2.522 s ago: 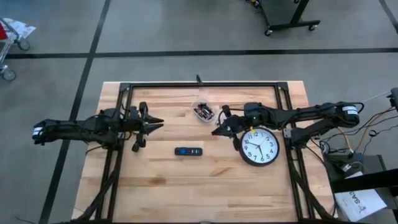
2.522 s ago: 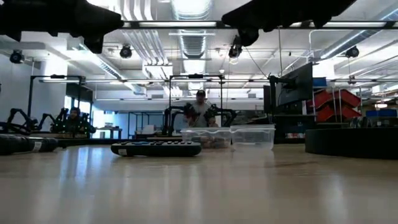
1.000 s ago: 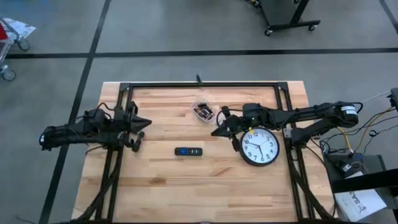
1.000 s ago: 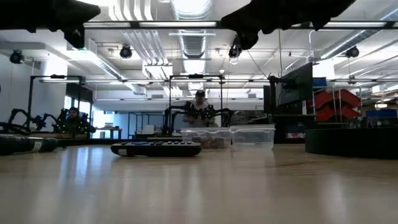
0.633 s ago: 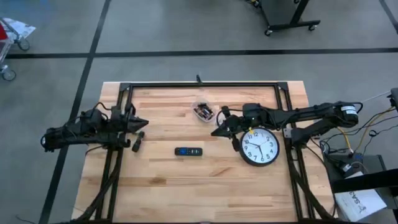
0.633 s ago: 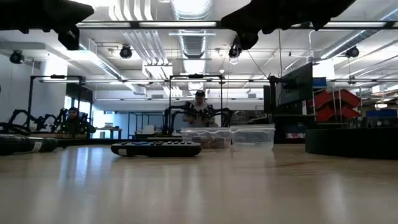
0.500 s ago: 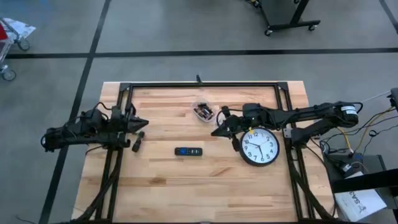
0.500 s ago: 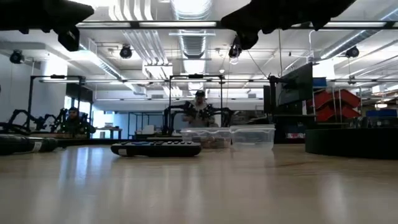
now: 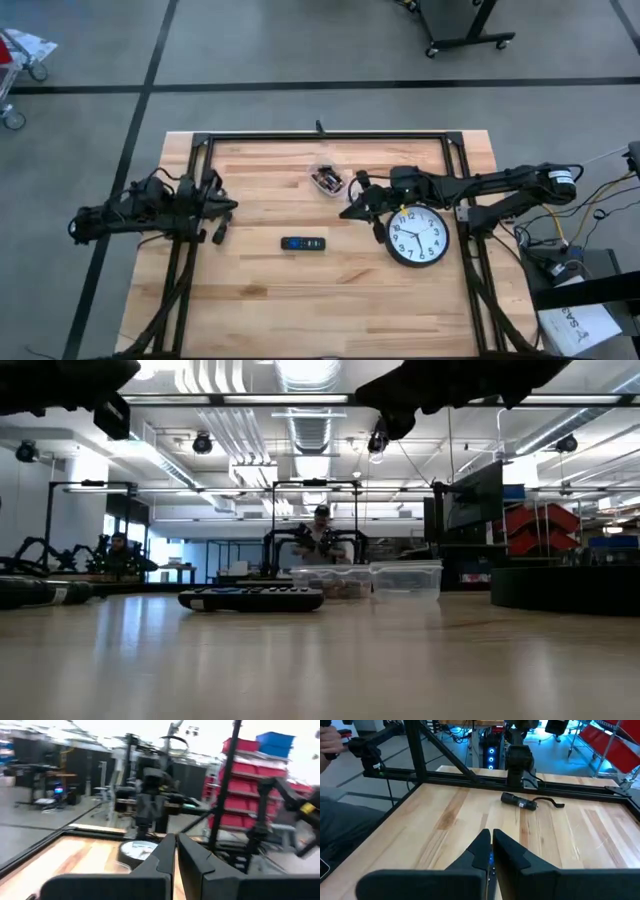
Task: Insert battery
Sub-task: Adjust the black remote
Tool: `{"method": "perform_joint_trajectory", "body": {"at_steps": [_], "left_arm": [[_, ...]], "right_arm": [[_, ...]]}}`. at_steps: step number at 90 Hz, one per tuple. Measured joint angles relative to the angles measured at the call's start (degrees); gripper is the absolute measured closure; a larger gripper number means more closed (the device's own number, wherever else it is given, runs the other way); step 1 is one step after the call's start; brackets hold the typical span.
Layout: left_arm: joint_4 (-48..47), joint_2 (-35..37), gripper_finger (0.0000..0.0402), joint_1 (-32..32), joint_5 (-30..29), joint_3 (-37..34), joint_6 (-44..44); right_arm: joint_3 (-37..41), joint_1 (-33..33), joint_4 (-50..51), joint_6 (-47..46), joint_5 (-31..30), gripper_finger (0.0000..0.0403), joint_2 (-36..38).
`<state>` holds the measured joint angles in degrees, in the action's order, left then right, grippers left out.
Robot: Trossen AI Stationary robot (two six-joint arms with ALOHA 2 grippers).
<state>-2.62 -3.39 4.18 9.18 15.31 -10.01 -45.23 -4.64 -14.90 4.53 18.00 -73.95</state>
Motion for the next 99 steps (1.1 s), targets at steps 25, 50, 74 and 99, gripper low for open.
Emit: {"method": "perform_joint_trajectory", "body": {"at_steps": [25,50,74,99], "left_arm": [[0.05,-1.55,0.0401,-0.02,0.99,0.00,-1.47],[0.73,-2.92,0.0367,-0.02,-1.95,0.00,0.14],[0.99,-5.23,0.0304,-0.02,-2.73,0.00,3.58],[-3.92,-8.20,0.0284,-0.02,-2.89,0.02,4.72]], "right_arm": [[-0.04,-0.11,-5.57,4.85,-0.05,0.0400,-0.29],[-0.04,0.51,-6.58,-9.38,0.00,0.0400,-0.35],[-0.07,0.90,-5.82,-9.89,0.41,0.0400,-2.45],[-3.18,6.11,-0.36,-4.76,-9.44,0.0400,-8.17]]}}
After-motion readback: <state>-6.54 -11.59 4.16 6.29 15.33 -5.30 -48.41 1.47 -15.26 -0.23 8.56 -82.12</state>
